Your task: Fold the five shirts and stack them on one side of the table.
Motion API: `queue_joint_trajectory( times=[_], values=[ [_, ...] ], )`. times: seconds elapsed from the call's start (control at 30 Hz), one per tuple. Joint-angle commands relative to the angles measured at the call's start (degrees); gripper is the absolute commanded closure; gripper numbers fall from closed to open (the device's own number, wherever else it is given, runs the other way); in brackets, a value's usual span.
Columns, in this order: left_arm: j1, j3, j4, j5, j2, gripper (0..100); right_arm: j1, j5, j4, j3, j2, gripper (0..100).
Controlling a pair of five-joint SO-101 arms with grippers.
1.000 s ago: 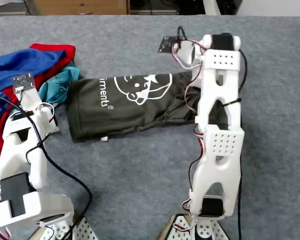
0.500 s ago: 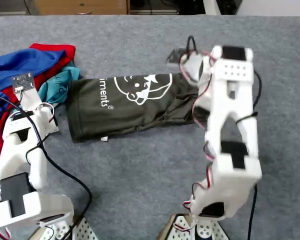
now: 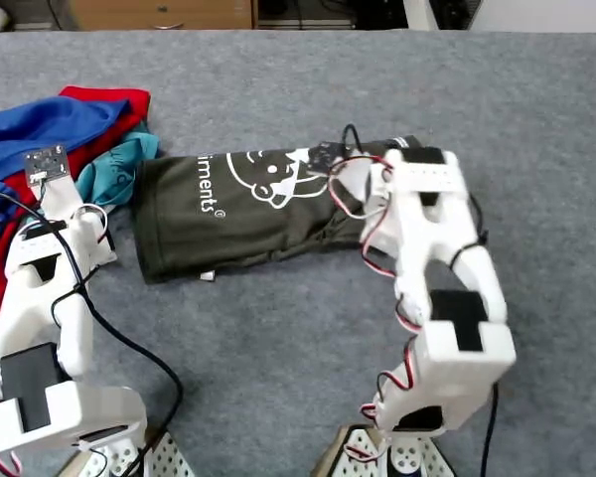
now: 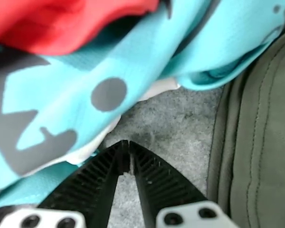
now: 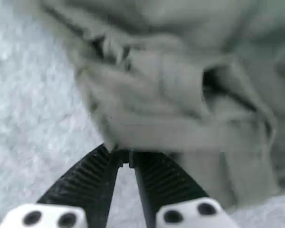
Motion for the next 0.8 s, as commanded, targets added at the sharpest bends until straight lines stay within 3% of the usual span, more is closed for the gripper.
queue_joint_trajectory(
  times=[0.0,0.47,0.7,0.77],
  values=[
    [0.53,-2.37,0.26,0.0,-0.48,98,-2.51,-3.08,-1.41,-9.01,3.56,99.4],
    [0.53,-2.37,0.35,0.0,-0.48,98,-4.53,-4.4,9.14,-52.0,31.16,99.4],
    [0.53,-2.37,0.35,0.0,-0.48,98,-3.65,-4.4,30.33,-73.54,35.3,99.4],
    [0.53,-2.37,0.35,0.0,-0.48,98,-2.24,-5.1,32.26,-79.52,34.68,99.5]
  ],
)
